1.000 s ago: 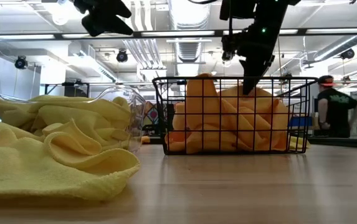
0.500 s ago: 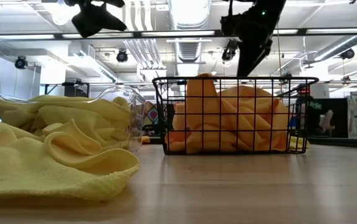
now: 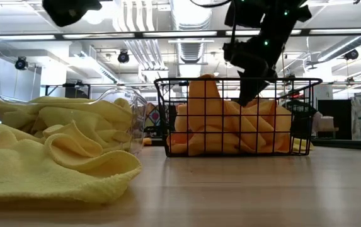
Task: Sort microfiber towel by color & place in baskets
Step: Put the orange towel into the black wire basket, then put the yellow towel into the transparent bin
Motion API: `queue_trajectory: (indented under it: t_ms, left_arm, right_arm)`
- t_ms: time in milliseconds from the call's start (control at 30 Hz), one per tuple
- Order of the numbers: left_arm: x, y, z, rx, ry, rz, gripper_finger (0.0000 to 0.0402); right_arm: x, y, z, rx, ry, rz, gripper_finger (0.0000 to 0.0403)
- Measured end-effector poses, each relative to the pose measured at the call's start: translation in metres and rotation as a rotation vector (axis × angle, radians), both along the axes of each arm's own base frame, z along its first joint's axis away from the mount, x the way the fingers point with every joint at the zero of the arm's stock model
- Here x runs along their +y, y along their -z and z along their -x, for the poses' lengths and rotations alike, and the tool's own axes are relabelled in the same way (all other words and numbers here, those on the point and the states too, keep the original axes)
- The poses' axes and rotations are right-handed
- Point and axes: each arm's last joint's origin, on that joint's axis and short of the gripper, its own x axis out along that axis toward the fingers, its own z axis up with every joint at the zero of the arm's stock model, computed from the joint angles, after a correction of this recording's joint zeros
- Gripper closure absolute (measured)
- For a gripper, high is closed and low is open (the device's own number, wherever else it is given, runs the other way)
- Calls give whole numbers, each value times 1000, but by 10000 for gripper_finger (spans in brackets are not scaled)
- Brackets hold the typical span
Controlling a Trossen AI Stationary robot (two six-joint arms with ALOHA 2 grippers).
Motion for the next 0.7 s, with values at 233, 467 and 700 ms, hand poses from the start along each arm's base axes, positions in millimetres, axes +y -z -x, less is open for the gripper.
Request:
queue_trajectory:
  t_ms: [233, 467, 700]
  left_arm:
    - [-37, 18, 7, 84, 134, -27, 177]
    - [-72, 39, 19, 171, 260, -85, 177]
    - [-87, 69, 23, 323, 303, -211, 177]
  right_arm:
    - [13, -21, -6, -36, -8, 6, 350]
    - [28, -52, -9, -48, -15, -17, 260]
    - [51, -75, -12, -96, -69, -32, 200]
